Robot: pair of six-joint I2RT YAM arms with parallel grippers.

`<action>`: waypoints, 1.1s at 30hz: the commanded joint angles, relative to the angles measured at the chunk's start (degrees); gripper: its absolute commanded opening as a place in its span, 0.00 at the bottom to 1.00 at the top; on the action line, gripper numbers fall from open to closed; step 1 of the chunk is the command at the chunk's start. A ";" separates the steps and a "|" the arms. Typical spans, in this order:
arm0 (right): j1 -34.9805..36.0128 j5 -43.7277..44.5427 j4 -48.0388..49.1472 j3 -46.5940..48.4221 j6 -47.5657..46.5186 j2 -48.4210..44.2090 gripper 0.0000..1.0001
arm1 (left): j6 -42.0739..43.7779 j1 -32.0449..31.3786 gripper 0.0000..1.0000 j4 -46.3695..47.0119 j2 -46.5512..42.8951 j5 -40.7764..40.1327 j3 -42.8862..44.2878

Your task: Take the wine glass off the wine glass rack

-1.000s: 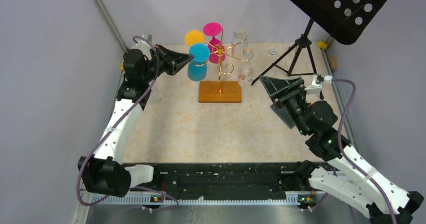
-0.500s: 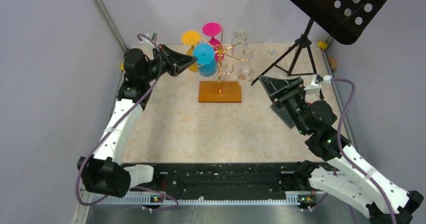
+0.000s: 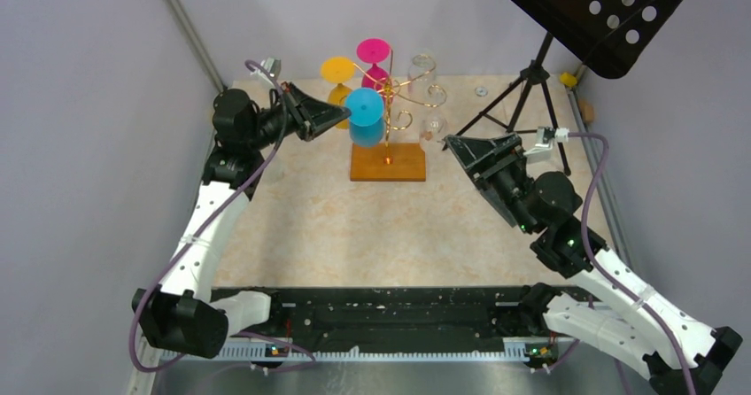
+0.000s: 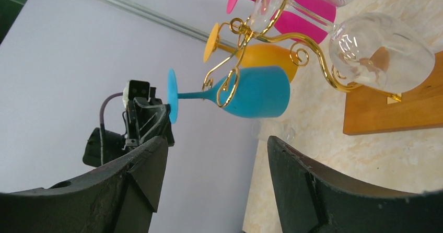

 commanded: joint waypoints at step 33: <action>3.74 -39.19 30.16 12.69 -2.27 27.73 0.54 | 16.37 0.09 0.00 -13.84 -13.08 11.07 -2.66</action>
